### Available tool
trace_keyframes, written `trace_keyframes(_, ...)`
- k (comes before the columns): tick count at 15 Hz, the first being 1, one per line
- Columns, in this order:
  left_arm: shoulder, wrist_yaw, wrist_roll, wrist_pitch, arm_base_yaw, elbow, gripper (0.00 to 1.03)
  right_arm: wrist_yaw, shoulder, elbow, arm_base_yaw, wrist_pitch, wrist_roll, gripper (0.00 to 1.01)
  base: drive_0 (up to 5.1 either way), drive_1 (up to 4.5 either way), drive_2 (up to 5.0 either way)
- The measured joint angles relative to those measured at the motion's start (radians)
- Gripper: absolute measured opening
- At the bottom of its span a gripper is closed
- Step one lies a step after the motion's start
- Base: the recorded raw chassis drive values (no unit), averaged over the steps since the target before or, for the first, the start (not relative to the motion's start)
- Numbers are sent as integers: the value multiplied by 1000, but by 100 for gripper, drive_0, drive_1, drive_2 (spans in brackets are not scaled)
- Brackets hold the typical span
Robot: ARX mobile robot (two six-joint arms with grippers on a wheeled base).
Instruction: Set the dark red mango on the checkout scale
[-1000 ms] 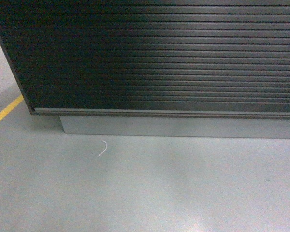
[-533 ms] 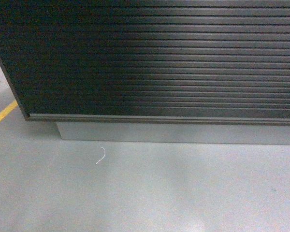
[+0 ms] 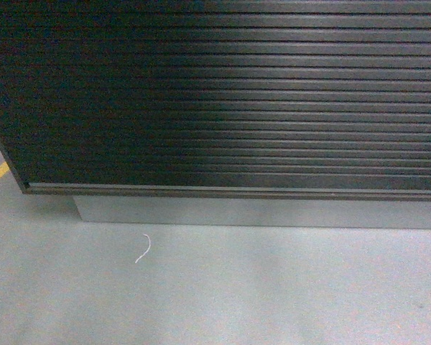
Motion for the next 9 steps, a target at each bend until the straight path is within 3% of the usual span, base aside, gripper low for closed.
trace_keyframes(9, 0, 0, 0, 0, 0, 0, 98, 0, 0, 0, 0, 0, 0, 98, -1, 219, -222)
